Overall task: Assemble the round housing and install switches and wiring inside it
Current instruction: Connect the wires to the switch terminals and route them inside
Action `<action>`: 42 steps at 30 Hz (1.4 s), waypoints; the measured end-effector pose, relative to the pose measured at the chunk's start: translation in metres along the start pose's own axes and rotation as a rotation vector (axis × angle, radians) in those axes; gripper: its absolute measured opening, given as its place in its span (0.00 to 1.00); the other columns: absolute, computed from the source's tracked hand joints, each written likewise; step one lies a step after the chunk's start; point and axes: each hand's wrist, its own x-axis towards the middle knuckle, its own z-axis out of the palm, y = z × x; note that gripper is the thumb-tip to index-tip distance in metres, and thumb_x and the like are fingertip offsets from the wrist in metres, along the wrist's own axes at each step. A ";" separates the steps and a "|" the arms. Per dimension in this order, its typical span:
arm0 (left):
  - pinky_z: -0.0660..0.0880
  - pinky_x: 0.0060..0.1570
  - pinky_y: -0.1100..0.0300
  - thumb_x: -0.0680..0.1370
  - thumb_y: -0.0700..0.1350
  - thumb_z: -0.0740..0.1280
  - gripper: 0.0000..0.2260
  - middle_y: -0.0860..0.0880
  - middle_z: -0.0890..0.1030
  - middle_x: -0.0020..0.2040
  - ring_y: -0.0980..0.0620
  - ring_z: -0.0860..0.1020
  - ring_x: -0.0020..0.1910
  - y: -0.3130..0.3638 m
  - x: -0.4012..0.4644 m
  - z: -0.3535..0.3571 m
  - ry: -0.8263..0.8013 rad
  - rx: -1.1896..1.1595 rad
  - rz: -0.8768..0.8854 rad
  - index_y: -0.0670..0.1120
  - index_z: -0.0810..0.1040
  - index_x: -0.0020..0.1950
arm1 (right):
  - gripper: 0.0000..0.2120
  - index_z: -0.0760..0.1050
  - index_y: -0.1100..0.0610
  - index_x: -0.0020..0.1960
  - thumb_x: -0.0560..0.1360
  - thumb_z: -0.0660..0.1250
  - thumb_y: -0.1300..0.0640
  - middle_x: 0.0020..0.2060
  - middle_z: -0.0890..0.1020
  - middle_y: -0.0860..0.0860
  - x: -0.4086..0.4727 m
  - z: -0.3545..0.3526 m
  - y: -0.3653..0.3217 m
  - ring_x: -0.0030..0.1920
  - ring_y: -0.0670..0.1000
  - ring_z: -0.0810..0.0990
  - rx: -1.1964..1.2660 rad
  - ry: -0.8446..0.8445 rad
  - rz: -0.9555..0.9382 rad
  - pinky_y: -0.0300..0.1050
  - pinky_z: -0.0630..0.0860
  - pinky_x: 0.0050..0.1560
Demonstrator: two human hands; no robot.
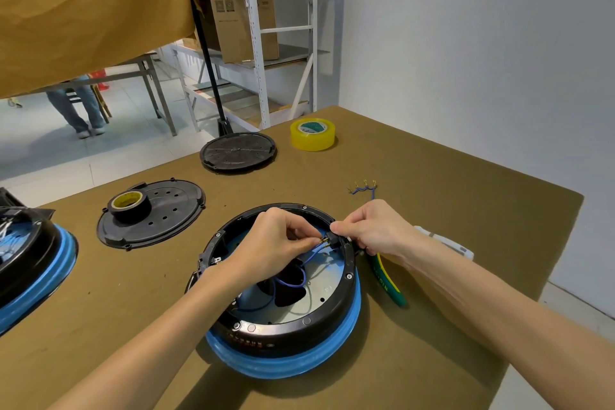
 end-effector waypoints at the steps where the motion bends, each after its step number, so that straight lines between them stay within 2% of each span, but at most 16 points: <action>1: 0.78 0.41 0.66 0.78 0.43 0.75 0.03 0.54 0.87 0.38 0.59 0.83 0.37 -0.001 0.001 -0.002 -0.022 -0.029 -0.023 0.48 0.89 0.49 | 0.14 0.85 0.57 0.36 0.78 0.74 0.52 0.20 0.71 0.46 0.000 0.001 0.001 0.23 0.46 0.67 0.002 0.015 -0.012 0.37 0.65 0.24; 5: 0.79 0.43 0.67 0.80 0.41 0.73 0.05 0.51 0.88 0.42 0.56 0.85 0.40 -0.003 0.003 -0.005 -0.099 -0.131 -0.093 0.46 0.89 0.52 | 0.16 0.86 0.54 0.33 0.77 0.74 0.50 0.21 0.72 0.47 -0.001 0.003 0.003 0.25 0.47 0.68 -0.003 0.033 -0.039 0.37 0.66 0.24; 8: 0.79 0.43 0.66 0.80 0.42 0.72 0.06 0.47 0.88 0.40 0.54 0.83 0.38 0.000 0.009 -0.010 -0.168 -0.197 -0.149 0.42 0.89 0.49 | 0.17 0.85 0.52 0.30 0.77 0.75 0.49 0.23 0.72 0.48 0.001 0.001 0.001 0.25 0.47 0.69 -0.008 0.022 -0.017 0.39 0.66 0.26; 13: 0.76 0.40 0.67 0.80 0.46 0.73 0.09 0.41 0.86 0.41 0.56 0.79 0.35 0.006 0.021 -0.017 -0.266 -0.099 -0.219 0.42 0.88 0.47 | 0.15 0.85 0.54 0.34 0.77 0.75 0.49 0.23 0.73 0.47 0.000 0.001 0.002 0.24 0.45 0.69 0.003 0.013 -0.011 0.38 0.67 0.25; 16: 0.75 0.38 0.68 0.80 0.48 0.73 0.10 0.43 0.85 0.38 0.56 0.78 0.35 0.008 0.023 -0.019 -0.306 -0.103 -0.262 0.42 0.88 0.46 | 0.14 0.86 0.55 0.37 0.77 0.75 0.49 0.22 0.74 0.47 -0.001 0.002 0.003 0.24 0.45 0.69 -0.026 0.055 -0.044 0.37 0.67 0.26; 20: 0.75 0.42 0.65 0.80 0.48 0.73 0.11 0.48 0.84 0.36 0.56 0.77 0.37 0.005 0.021 -0.016 -0.288 -0.146 -0.300 0.43 0.88 0.43 | 0.14 0.86 0.54 0.35 0.78 0.74 0.51 0.19 0.76 0.45 -0.004 0.010 0.008 0.21 0.42 0.69 -0.101 0.183 -0.178 0.31 0.64 0.24; 22: 0.74 0.44 0.63 0.80 0.48 0.73 0.12 0.49 0.83 0.35 0.56 0.76 0.37 0.003 0.018 -0.012 -0.266 -0.152 -0.301 0.47 0.87 0.39 | 0.15 0.86 0.51 0.34 0.79 0.73 0.52 0.22 0.79 0.50 -0.006 0.014 0.010 0.23 0.42 0.69 -0.101 0.202 -0.222 0.32 0.64 0.25; 24: 0.74 0.42 0.65 0.80 0.49 0.72 0.12 0.50 0.83 0.34 0.57 0.76 0.35 0.001 0.017 -0.009 -0.238 -0.150 -0.296 0.49 0.87 0.37 | 0.14 0.87 0.51 0.35 0.79 0.72 0.52 0.29 0.84 0.53 -0.007 0.015 0.011 0.26 0.42 0.73 -0.030 0.188 -0.195 0.32 0.67 0.28; 28: 0.74 0.38 0.68 0.80 0.49 0.72 0.14 0.52 0.82 0.32 0.59 0.75 0.32 -0.002 0.015 -0.004 -0.200 -0.180 -0.297 0.50 0.86 0.35 | 0.14 0.87 0.51 0.36 0.79 0.73 0.52 0.32 0.85 0.53 -0.005 0.012 0.010 0.29 0.40 0.76 0.002 0.140 -0.142 0.30 0.70 0.30; 30: 0.75 0.37 0.69 0.80 0.48 0.72 0.14 0.52 0.82 0.31 0.59 0.76 0.31 -0.003 0.015 -0.003 -0.194 -0.194 -0.297 0.49 0.86 0.35 | 0.14 0.87 0.53 0.36 0.79 0.73 0.51 0.32 0.85 0.54 -0.004 0.010 0.010 0.28 0.40 0.75 0.010 0.125 -0.122 0.30 0.69 0.29; 32: 0.75 0.37 0.70 0.80 0.47 0.72 0.14 0.52 0.82 0.31 0.59 0.76 0.31 -0.003 0.015 -0.002 -0.188 -0.209 -0.300 0.49 0.86 0.35 | 0.14 0.87 0.54 0.37 0.78 0.73 0.51 0.29 0.82 0.51 -0.001 0.010 0.010 0.26 0.40 0.72 0.015 0.110 -0.104 0.30 0.67 0.28; 37: 0.74 0.36 0.69 0.81 0.46 0.72 0.12 0.52 0.82 0.32 0.59 0.76 0.31 -0.002 0.016 0.000 -0.175 -0.232 -0.303 0.43 0.87 0.41 | 0.15 0.86 0.51 0.33 0.78 0.74 0.50 0.28 0.81 0.47 0.001 0.009 0.010 0.26 0.41 0.72 0.031 0.090 -0.086 0.30 0.67 0.28; 42: 0.74 0.37 0.69 0.81 0.47 0.72 0.11 0.52 0.82 0.32 0.60 0.77 0.32 -0.002 0.014 -0.002 -0.176 -0.214 -0.269 0.45 0.87 0.40 | 0.14 0.87 0.55 0.37 0.79 0.73 0.50 0.24 0.77 0.45 0.001 0.008 0.010 0.23 0.40 0.70 0.017 0.085 -0.079 0.29 0.64 0.25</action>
